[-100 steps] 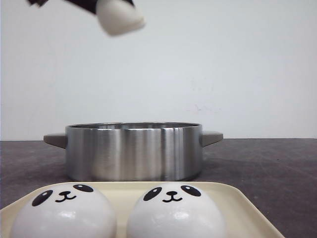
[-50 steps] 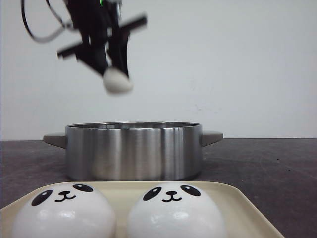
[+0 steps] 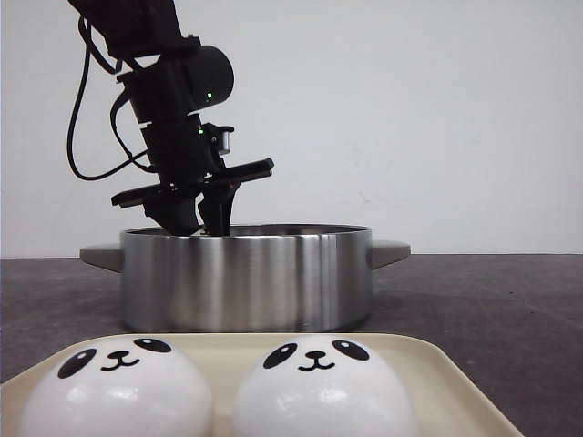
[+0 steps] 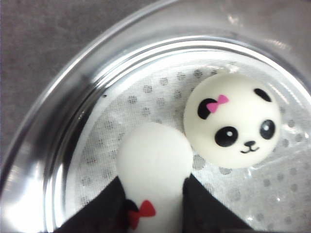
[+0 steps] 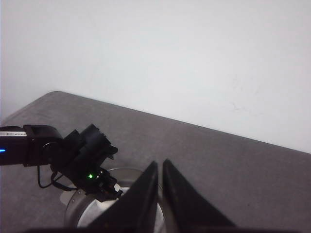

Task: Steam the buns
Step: 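Carry the bun with the left gripper into the pot, then open the left gripper and lift it away from the pot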

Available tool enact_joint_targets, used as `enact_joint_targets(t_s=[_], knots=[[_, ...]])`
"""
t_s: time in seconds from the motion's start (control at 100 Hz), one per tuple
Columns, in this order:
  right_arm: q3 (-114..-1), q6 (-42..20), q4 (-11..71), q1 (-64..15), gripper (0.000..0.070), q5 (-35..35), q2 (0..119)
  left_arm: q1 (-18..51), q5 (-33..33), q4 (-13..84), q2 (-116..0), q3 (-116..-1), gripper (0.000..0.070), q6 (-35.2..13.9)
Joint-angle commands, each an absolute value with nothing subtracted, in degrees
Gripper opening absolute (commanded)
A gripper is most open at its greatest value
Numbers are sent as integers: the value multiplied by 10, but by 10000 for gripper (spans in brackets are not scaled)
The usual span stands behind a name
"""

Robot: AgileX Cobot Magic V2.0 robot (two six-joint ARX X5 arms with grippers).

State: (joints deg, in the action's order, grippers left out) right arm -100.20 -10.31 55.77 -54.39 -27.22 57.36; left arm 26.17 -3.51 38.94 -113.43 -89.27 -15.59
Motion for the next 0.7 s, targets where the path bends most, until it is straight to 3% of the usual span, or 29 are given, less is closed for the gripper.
enact_joint_targets(t_s=[0.0,0.04,0.13,0.17,0.36,0.52,0.69], knots=[[-1011,-103,558,-550,9,-275,578,263,-36,384,-1151,-907,46,-148],[-1011,-105,559,-550,9,-275,578,263,-36,386,-1152,-907,103,-149],[-1011,-108,560,-550,9,-275,578,262,-36,386,-1152,-907,308,-153],[-1011,-111,560,-550,9,-275,578,263,-36,385,-1152,-907,354,-153],[-1011,-114,566,-551,9,-274,578,262,-39,386,-1152,-908,371,-153],[-1011,-116,576,-551,9,-275,578,263,-41,394,-1152,-924,614,-153],[-1011,-117,588,-550,9,-275,578,263,-41,398,-1152,-946,638,-153]])
